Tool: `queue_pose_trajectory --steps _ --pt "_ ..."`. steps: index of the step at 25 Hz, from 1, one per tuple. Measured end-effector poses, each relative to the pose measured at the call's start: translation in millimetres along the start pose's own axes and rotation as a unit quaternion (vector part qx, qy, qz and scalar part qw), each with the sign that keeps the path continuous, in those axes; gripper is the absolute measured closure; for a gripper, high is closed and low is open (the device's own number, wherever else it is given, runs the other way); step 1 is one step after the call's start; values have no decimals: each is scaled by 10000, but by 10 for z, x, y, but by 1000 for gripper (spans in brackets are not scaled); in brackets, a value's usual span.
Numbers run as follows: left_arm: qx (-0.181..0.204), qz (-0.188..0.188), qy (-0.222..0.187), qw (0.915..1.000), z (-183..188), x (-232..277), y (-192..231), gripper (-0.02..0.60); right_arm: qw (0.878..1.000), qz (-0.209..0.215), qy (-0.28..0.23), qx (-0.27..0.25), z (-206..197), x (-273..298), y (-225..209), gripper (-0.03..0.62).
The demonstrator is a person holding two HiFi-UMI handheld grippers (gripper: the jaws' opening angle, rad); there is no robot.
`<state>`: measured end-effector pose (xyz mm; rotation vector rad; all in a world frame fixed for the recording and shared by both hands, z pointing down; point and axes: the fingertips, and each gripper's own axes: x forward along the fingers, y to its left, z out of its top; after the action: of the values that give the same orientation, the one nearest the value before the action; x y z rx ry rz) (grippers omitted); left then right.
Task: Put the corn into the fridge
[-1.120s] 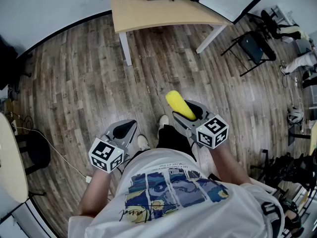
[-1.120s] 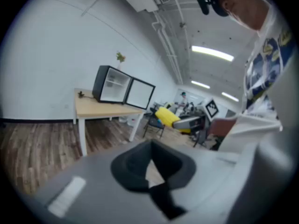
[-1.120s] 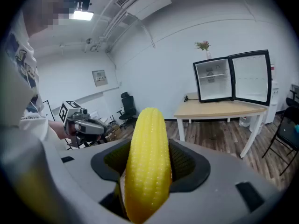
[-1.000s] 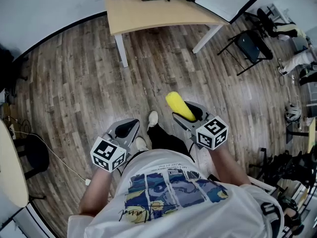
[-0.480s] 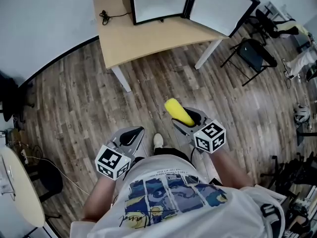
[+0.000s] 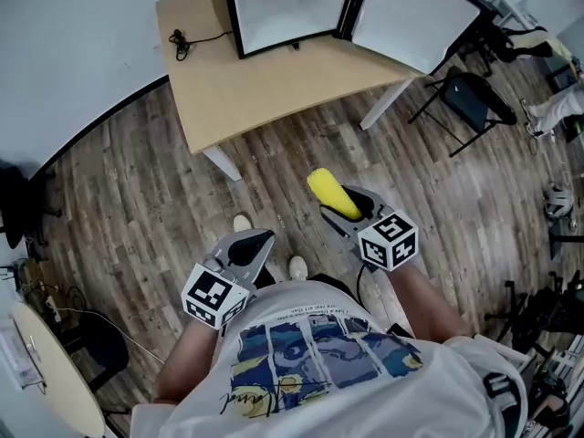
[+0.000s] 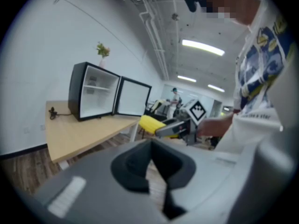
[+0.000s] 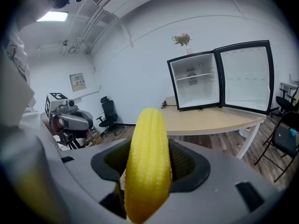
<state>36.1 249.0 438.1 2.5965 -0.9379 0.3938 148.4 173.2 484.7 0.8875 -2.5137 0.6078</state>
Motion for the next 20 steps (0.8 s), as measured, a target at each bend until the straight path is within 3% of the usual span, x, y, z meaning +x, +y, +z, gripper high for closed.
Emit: queue_pose_trajectory --steps 5,10,14,20 --pt "-2 -369 -85 9993 290 153 665 572 9986 -454 -123 243 362 347 -260 344" --pt "386 -700 -76 9968 622 201 1234 572 9948 -904 -191 432 731 724 -558 344" --pt "497 -1005 -7 9937 684 177 1573 572 9885 -1354 -251 625 874 984 -818 344" --pt "328 -1065 144 9937 648 286 2002 572 9850 -1596 -147 645 1077 1405 -1234 344"
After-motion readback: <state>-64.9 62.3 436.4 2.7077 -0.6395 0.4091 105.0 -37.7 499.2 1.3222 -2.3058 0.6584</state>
